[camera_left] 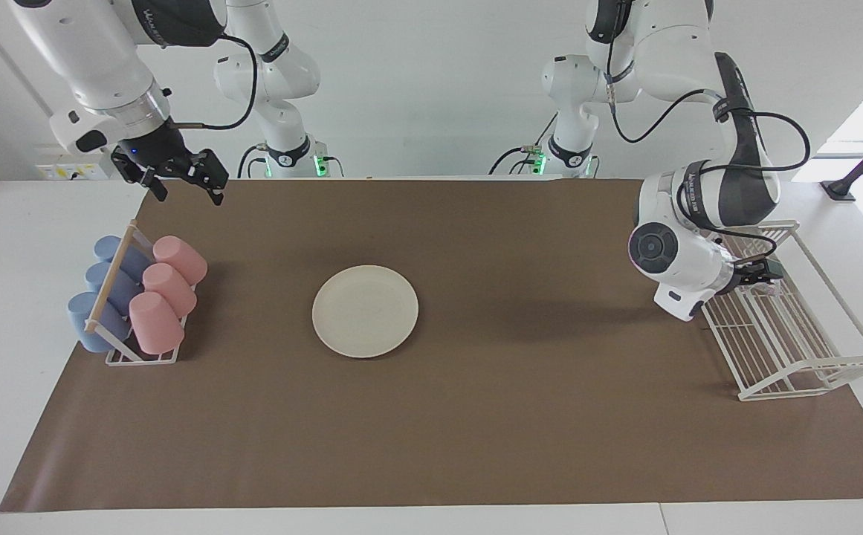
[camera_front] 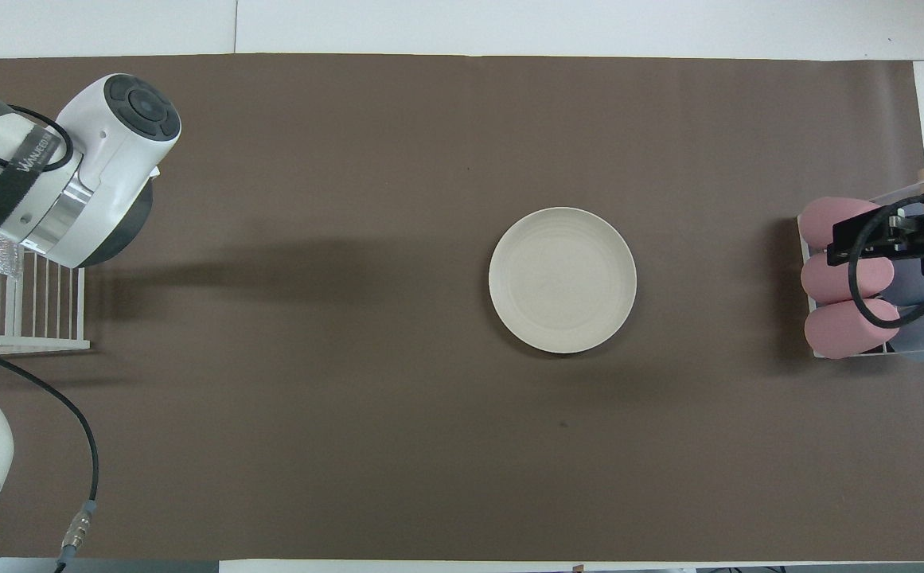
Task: Wipe plate with sponge
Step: 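Grasp the wrapped sponge in the rack with the left gripper while the right gripper rises, then carry the sponge toward the plate with the left gripper while the right gripper approaches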
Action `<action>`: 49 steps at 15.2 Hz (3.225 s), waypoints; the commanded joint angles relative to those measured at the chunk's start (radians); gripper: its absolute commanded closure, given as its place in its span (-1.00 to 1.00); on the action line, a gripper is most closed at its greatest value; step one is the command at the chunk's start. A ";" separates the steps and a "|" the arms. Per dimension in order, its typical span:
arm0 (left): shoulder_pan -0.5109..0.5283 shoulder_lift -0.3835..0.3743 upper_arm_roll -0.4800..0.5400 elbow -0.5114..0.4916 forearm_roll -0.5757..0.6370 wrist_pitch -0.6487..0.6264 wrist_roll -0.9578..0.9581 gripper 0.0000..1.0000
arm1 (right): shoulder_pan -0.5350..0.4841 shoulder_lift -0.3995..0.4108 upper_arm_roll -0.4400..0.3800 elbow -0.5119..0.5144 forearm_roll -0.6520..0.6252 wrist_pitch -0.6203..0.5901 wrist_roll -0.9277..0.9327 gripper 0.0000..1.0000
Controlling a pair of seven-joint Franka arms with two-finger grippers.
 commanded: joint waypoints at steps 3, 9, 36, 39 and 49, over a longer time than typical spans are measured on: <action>-0.001 -0.002 0.007 0.000 0.032 0.017 -0.004 -1.00 | 0.020 -0.006 0.006 0.004 -0.012 -0.020 0.253 -1.00; -0.002 -0.016 0.008 -0.028 0.029 -0.058 -0.057 0.74 | 0.021 -0.013 0.041 0.005 0.018 -0.025 0.540 -1.00; 0.225 -0.341 0.031 -0.005 -1.616 -0.212 -0.062 1.00 | 0.189 -0.054 0.101 -0.020 0.100 -0.043 1.364 -1.00; 0.223 -0.454 0.031 -0.237 -1.827 -0.077 0.003 1.00 | 0.189 -0.054 0.103 -0.021 0.102 -0.031 1.445 -1.00; -0.010 -0.724 0.021 -0.719 -2.284 0.169 0.500 1.00 | 0.284 -0.059 0.134 -0.036 0.100 0.050 1.705 -1.00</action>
